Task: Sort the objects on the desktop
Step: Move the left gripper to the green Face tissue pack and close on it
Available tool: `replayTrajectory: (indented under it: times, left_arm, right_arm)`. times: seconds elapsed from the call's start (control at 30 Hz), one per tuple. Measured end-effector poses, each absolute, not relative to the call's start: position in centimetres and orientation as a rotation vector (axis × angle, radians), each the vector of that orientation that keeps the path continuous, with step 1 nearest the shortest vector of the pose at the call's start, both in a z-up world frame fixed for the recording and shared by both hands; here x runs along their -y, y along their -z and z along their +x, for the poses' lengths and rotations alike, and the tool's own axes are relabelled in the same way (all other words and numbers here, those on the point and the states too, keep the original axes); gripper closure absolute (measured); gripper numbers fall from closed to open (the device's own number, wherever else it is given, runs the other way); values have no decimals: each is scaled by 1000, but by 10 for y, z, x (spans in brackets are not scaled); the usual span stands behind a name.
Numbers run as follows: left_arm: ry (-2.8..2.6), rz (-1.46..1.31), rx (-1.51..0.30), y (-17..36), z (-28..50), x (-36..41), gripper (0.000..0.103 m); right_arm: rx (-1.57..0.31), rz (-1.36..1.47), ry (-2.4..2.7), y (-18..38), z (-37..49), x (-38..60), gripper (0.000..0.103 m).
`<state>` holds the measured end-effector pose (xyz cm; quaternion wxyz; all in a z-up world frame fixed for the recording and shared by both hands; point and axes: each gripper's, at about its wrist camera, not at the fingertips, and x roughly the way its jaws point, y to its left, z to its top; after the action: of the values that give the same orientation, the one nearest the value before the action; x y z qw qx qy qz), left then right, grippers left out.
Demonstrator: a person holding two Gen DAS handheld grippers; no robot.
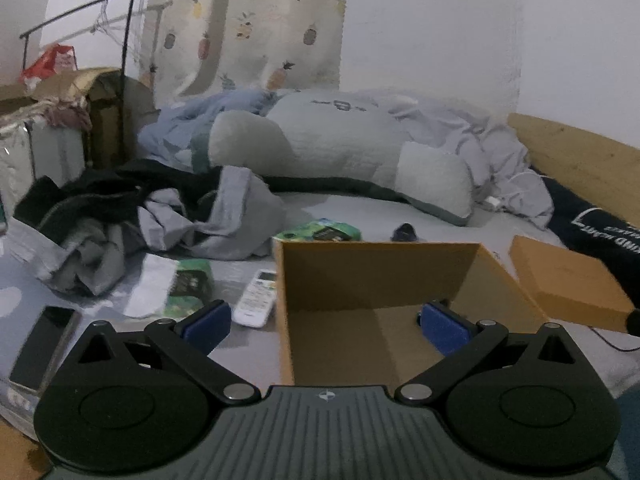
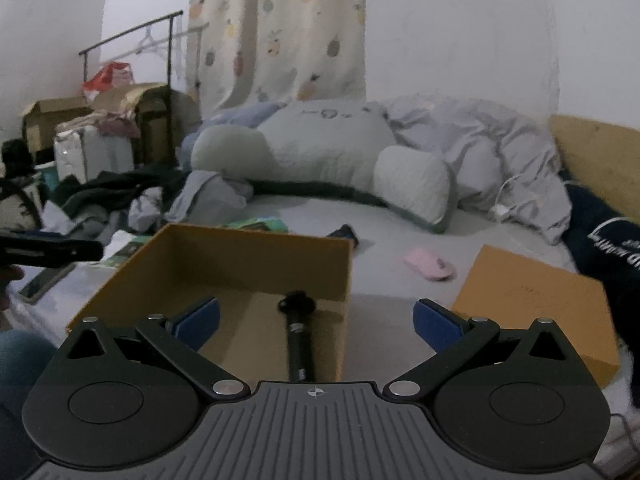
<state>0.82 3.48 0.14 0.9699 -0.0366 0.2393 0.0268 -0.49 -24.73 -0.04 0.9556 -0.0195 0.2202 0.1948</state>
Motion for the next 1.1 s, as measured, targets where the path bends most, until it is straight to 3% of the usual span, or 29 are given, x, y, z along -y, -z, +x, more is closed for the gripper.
replayTrajectory:
  times: [0.47, 1.1]
  left_arm:
    - [-217, -116, -482, -10, 53, -98, 0]
    - [-251, -110, -671, 48, 147, -177, 0]
  right_arm:
    - [-485, 12, -463, -10, 6, 234, 0]
    - [-551, 67, -512, 1, 12, 218, 0]
